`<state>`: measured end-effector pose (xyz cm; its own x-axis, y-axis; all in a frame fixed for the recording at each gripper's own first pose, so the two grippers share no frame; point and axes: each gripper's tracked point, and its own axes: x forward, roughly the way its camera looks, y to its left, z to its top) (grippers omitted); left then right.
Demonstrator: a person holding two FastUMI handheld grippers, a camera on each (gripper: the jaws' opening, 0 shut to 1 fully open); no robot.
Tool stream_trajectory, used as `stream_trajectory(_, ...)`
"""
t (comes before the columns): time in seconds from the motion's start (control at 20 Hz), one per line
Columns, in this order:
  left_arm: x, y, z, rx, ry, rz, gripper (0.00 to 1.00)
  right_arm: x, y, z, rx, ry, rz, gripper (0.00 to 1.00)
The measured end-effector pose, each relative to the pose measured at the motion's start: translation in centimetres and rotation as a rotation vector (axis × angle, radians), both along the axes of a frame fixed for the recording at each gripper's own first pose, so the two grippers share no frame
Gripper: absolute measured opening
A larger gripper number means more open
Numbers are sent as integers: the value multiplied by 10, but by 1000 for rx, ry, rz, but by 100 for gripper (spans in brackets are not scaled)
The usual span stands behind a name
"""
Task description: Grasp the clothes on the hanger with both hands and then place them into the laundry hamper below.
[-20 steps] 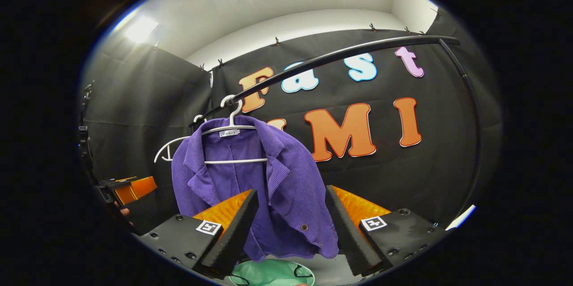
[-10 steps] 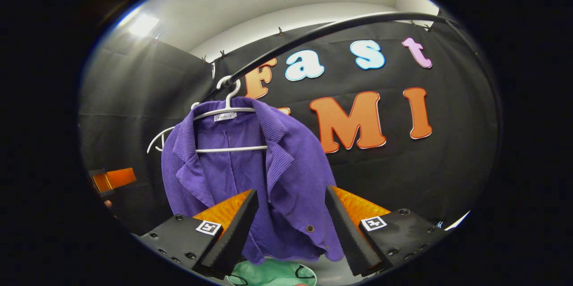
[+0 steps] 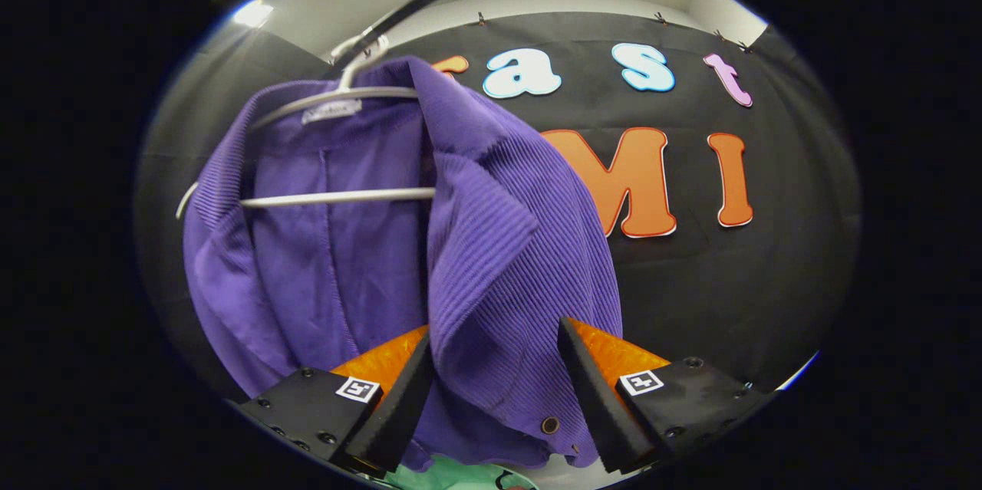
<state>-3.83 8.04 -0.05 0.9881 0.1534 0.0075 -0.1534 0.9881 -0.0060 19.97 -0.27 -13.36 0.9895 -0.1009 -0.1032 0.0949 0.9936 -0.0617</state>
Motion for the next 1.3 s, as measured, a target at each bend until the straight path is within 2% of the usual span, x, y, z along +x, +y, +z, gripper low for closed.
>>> stream_trajectory(0.15,-9,9,-6,1,9,-30,92,15,-21,-17,-7,35,-58,90)
stream_trajectory(0.3,-10,10,-13,32,21,-91,92,3,-45,-2,-34,4,-124,49)
stream_trajectory(0.4,-3,4,-20,42,37,-144,92,-15,-45,9,-53,3,-113,22)
stream_trajectory(0.5,5,-14,-32,20,62,-219,93,-18,-43,10,-67,13,-104,24)
stream_trajectory(0.55,11,-25,-38,3,70,-250,93,-38,-44,25,-80,-4,-130,7)
stream_trajectory(0.6,19,-37,-47,-13,85,-269,93,-42,-47,34,-88,-31,-125,17)
stream_trajectory(0.65,28,-48,-57,-23,102,-276,96,-48,-41,43,-80,-49,-91,12)
stream_trajectory(0.75,43,-74,-78,-46,139,-281,93,-58,-34,54,-47,-72,-16,15)
stream_trajectory(0.8,51,-89,-89,-65,150,-281,99,-61,-34,59,-33,-84,13,11)
stream_trajectory(0.9,72,-117,-106,-90,165,-262,96,-66,-32,65,-7,-91,90,7)
stream_trajectory(1.0,97,-143,-124,-74,171,-233,92,-64,-34,66,-12,-84,157,7)
stream_trajectory(1.1,121,-158,-135,-31,152,-169,96,-66,-33,67,-1,-73,220,7)
stream_trajectory(1.15,131,-159,-140,-7,134,-121,96,-67,-31,67,16,-72,257,15)
stream_trajectory(1.25,150,-160,-146,37,104,-46,96,-67,-30,67,45,-69,315,7)
stream_trajectory(1.3,156,-157,-147,62,84,-9,96,-67,-31,65,54,-66,337,11)
